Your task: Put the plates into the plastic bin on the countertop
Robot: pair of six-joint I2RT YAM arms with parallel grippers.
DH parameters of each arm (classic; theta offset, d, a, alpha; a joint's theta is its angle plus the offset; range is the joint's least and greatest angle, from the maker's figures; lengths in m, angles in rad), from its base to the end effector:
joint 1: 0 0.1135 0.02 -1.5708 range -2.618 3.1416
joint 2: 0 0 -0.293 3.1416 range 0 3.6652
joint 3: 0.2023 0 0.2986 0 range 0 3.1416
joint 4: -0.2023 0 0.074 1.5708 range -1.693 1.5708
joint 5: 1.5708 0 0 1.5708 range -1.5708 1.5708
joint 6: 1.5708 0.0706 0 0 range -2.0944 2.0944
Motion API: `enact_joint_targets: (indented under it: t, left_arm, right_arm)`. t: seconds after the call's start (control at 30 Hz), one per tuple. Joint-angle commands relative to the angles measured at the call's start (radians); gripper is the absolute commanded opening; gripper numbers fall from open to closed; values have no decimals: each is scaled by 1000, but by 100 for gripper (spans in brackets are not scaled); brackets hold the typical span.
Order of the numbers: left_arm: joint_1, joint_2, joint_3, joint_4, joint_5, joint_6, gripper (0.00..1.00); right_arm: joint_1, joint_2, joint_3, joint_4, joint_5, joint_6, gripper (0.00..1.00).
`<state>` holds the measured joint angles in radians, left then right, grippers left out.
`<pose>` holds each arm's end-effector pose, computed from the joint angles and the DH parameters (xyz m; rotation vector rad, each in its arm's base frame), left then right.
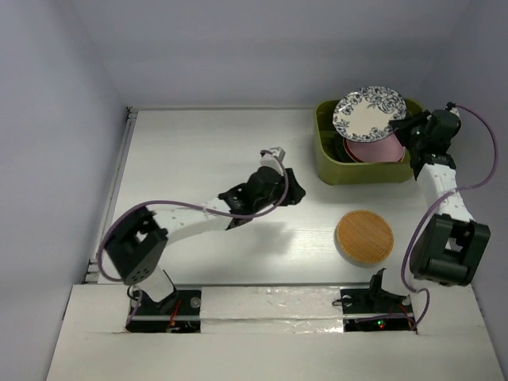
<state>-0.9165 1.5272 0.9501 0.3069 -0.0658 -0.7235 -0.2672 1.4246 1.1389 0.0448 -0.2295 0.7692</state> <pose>0.2619 -0.3339 0.2584 0.1417 1.9785 -1.0583 0.4031 -0.0937 0.3444 0.7644 1.6752 0.5619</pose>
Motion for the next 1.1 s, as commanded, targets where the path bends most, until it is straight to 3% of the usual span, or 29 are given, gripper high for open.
enact_joint_targets:
  t: [0.0,0.13,0.37,0.4,0.43,0.47,0.53,0.57,0.67,0.9,1.07]
  left_arm:
    - [-70,103,122,-5,-36,82,43]
    - [-117,284,306,-80,38,119,50]
    - [-140,504,464,-120,154,134,60]
    - [-140,537,476,-123,167,136,62]
    - [-150,553,499,-129,176,142,62]
    - [-150,563,510,-134,184,145,63]
    - [-159,600,535,-146,190,148,63]
    - [-159,611,539,-146,207,150,63]
    - [-159,649,558,-143,248,154,63]
    - [-188,686,562,-112,314,159,60]
    - [-206,732,595,-147,282,171,57]
  right_arm:
    - [-32,46,102,72,-36,45,0]
    - [-72,135,134,50,-28,39,0]
    - [-81,186,128,26,19,24,0]
    - [-81,186,118,23,34,24,4]
    - [-81,182,110,9,53,24,9]
    - [-81,177,101,6,71,25,33]
    - [-81,156,64,3,123,27,59]
    - [-81,149,55,-2,137,24,81]
    - [-81,106,18,-5,160,16,97]
    - [-81,-35,-76,26,159,21,100]
    - [-81,-107,-103,-17,196,4,100]
